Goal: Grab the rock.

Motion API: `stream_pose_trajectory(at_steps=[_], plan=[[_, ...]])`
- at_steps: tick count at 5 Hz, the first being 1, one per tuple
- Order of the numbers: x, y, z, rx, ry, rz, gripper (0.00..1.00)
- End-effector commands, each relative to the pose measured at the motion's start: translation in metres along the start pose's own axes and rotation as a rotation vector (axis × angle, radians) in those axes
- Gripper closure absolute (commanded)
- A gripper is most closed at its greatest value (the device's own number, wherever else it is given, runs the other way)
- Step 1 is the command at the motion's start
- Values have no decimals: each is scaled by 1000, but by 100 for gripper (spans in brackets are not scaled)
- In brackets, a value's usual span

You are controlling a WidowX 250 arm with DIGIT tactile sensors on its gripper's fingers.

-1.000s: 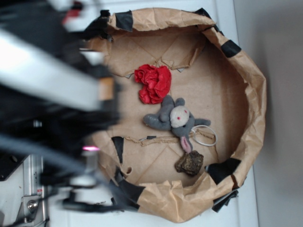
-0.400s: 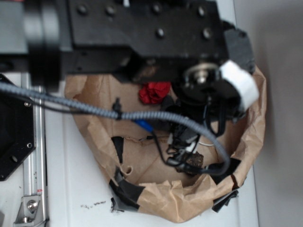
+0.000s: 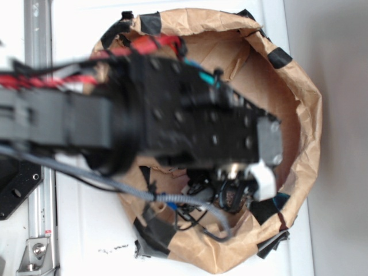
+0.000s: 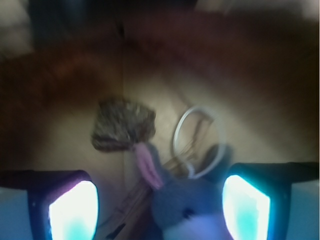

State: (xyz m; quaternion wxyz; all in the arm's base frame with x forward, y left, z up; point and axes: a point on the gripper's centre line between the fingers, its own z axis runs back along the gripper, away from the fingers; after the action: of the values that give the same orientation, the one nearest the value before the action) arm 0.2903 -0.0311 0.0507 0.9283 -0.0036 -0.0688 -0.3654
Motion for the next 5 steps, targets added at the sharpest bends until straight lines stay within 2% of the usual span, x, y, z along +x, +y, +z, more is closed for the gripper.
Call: stream_pose_trajectory(at_steps=[1,2,3,4,5], plan=[[32,-31,-2,-24,-60,-113,0],[42,-38,-5,-71,-88,-102,0],[47,-40,-18,-41,-58,-40,100],[41,-37,-11,-6,-61,-3,100],[31,-21,20,38,-84,87,100]])
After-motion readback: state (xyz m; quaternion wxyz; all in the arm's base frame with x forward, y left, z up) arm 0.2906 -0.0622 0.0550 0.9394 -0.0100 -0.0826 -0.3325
